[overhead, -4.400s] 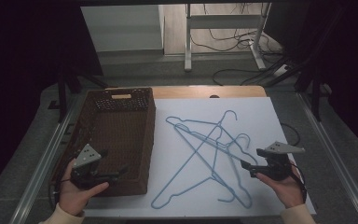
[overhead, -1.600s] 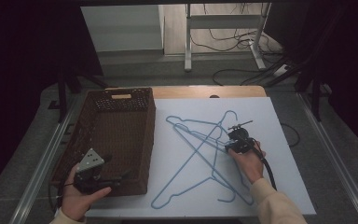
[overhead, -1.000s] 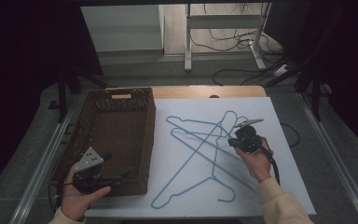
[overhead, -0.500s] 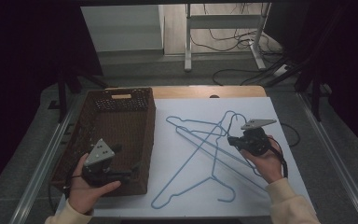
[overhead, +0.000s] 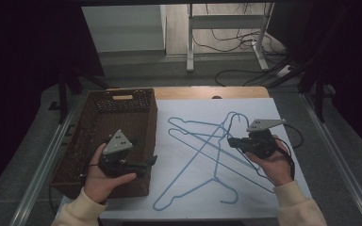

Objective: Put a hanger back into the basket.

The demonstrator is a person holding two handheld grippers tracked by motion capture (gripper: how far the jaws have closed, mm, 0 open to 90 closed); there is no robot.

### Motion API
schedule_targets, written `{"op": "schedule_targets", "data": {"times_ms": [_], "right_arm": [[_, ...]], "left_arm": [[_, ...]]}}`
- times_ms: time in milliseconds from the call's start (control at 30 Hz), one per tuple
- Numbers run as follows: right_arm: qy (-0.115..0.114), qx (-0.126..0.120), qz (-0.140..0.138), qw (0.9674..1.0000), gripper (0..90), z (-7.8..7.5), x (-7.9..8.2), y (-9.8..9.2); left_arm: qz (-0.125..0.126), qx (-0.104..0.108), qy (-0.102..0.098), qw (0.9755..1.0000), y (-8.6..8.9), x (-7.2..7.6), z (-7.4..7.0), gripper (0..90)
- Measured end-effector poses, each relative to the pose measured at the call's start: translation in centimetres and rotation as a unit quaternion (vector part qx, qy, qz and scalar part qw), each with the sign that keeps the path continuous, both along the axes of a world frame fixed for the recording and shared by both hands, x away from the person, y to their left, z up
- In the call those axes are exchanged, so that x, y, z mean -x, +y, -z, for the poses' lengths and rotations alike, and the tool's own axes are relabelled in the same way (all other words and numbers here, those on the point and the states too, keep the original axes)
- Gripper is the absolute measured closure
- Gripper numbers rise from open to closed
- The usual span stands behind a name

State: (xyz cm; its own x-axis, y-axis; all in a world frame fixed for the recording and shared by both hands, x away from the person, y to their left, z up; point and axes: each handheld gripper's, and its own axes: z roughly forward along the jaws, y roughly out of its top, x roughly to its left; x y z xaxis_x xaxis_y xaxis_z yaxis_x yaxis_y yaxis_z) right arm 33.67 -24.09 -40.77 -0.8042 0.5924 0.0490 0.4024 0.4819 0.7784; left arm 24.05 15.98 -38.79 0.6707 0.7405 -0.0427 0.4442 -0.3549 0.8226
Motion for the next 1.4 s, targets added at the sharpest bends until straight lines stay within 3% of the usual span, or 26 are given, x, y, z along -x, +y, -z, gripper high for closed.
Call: {"op": "schedule_targets", "data": {"times_ms": [200, 233, 300, 733, 1033, 1333, 1400], "right_arm": [[0.005, -0.016, -0.019, 0.9997, 88.0, -0.4, 0.3, -0.2], [0.007, -0.025, -0.028, 0.9993, 88.0, -0.6, 0.4, -0.5], [0.008, -0.027, -0.037, 0.9989, 88.0, -0.8, 0.5, -0.7], [0.008, -0.029, -0.081, 0.9962, 88.0, -1.6, 1.0, -0.9], [0.012, -0.032, -0.095, 0.9949, 88.0, -1.9, 1.2, -1.1], [0.019, -0.032, -0.108, 0.9935, 88.0, -1.7, 1.2, -0.7], [0.022, -0.033, -0.114, 0.9927, 88.0, -1.6, 1.2, -0.6]], "left_arm": [[0.023, 0.015, 0.026, 0.9993, -0.2, -1.0, 0.2, 17.4], [0.041, 0.021, 0.037, 0.9982, -0.2, -1.4, 0.3, 18.3], [0.054, 0.022, 0.046, 0.9972, -0.1, -1.8, 0.4, 19.4], [0.091, 0.017, 0.058, 0.994, -2.9, -4.8, 0.0, 25.1], [0.126, -0.002, 0.076, 0.989, -7.0, -7.8, 1.0, 26.7], [0.152, -0.029, 0.074, 0.9852, -9.7, -8.9, 1.5, 29.6], [0.169, -0.052, 0.076, 0.9814, -10.4, -9.3, 2.0, 31.3]]}}
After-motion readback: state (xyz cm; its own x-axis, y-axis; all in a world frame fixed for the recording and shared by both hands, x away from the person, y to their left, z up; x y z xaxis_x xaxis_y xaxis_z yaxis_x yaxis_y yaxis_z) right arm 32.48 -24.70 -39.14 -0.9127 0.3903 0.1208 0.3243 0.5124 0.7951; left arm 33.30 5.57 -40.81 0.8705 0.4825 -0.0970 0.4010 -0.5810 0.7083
